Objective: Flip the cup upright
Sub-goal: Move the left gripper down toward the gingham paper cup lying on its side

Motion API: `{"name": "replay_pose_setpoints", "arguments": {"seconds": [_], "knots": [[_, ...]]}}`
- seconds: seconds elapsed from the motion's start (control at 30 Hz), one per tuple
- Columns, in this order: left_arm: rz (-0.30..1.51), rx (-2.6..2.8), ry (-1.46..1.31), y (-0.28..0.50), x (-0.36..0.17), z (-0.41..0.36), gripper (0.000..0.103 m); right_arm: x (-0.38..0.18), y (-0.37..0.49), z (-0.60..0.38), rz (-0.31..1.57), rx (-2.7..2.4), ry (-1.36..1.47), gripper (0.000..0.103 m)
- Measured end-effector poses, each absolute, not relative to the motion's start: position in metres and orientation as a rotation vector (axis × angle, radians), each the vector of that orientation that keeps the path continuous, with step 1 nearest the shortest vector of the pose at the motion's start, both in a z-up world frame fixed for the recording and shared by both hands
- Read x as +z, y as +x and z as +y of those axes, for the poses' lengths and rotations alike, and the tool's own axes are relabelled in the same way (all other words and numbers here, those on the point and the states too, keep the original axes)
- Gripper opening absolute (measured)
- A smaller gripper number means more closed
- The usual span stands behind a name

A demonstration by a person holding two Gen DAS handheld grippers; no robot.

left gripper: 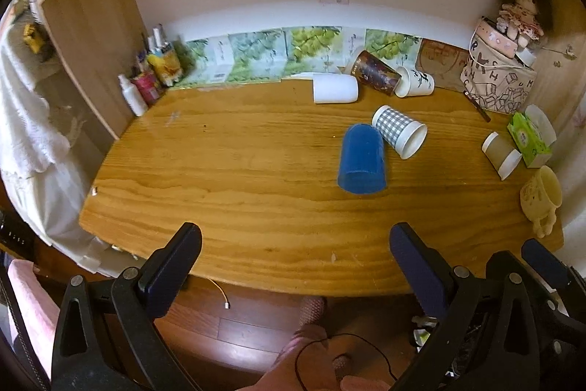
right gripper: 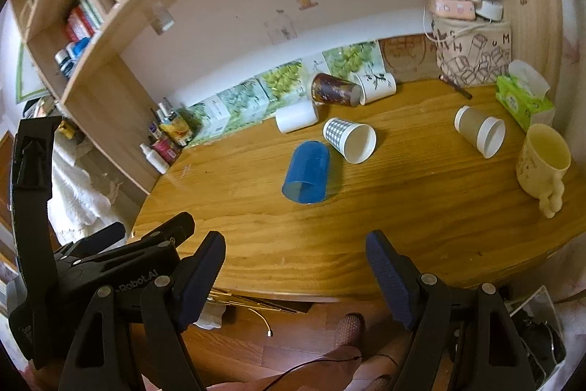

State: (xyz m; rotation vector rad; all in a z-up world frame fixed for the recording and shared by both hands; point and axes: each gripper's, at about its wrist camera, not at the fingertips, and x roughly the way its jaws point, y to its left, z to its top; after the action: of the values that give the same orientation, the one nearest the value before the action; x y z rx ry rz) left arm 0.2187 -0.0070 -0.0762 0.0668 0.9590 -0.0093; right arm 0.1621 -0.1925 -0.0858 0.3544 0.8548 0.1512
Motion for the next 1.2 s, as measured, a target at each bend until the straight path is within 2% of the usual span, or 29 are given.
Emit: {"name": "replay_pose_setpoints", "arguments": {"seconds": [0.23,0.5,0.83,1.2], "knots": [[1.065,-0.098,0.090,0.273,-0.087,-0.003,0.102,-0.092,0.201,-0.190,0.917,0.119,0.396,0.080],[1.100,-0.265,0.224,0.320,-0.093,-0.009,0.102,-0.106,0.239,-0.186,0.998,0.089,0.465,0.080],[1.034,-0.529,0.477,0.350,-0.092,-0.036,0.102,-0.136,0.263,-0.198,1.115,0.000,0.628,0.080],[0.892,-0.782,0.813,0.362,-0.087,-0.081,0.102,-0.134,0.261,-0.221,1.054,-0.068,0.674,0.080]]}}
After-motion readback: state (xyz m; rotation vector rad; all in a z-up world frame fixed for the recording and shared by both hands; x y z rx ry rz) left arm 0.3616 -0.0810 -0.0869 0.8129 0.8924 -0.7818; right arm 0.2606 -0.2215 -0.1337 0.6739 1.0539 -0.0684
